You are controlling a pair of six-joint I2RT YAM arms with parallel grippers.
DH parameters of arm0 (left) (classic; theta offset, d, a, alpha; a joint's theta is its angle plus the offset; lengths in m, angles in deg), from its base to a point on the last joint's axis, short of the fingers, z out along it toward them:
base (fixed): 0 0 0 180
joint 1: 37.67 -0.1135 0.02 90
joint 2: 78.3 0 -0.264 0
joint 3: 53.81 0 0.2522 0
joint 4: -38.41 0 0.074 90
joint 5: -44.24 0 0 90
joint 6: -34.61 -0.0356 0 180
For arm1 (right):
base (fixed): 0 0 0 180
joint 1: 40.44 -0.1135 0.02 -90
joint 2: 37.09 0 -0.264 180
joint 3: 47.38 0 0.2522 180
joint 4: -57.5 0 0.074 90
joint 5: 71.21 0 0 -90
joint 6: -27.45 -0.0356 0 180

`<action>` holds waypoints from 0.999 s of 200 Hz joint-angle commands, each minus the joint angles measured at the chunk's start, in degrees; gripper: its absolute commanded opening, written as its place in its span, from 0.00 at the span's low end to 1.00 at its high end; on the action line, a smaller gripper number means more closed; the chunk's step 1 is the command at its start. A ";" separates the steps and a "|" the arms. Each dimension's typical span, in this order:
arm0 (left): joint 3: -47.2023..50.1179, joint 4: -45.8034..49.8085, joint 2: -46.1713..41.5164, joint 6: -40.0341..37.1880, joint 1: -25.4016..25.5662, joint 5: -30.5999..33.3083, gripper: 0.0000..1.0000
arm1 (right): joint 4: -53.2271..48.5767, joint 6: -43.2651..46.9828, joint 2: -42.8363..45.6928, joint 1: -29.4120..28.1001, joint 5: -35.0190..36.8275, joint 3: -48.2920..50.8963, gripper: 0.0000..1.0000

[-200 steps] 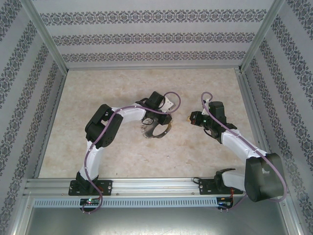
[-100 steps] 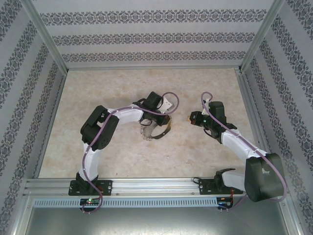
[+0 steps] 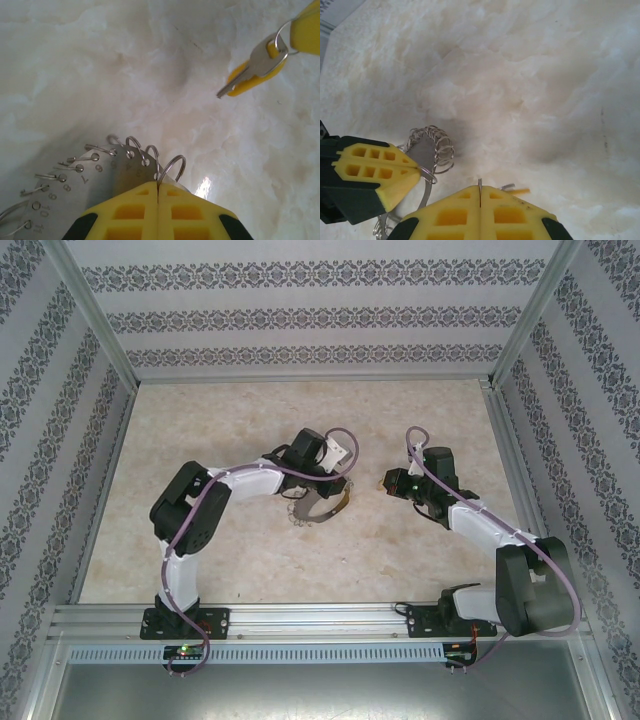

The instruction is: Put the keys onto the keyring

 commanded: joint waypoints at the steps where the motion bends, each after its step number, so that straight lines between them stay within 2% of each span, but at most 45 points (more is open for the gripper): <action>1: 1.93 -6.77 -3.66 1.94 0.46 1.99 0.00 | 3.65 1.97 0.52 -0.15 -4.66 1.05 0.00; 73: 10.59 -17.80 -10.10 1.32 0.86 9.74 0.00 | 11.15 4.87 0.74 -1.99 -13.34 5.63 0.00; 135: 13.61 -21.10 -13.74 0.23 0.86 9.09 0.00 | 12.88 8.71 2.57 -6.27 -18.00 5.41 0.00; 200: 13.43 -21.76 -13.37 0.93 0.86 7.12 0.00 | 14.96 9.96 -0.55 -7.83 -15.97 2.69 0.00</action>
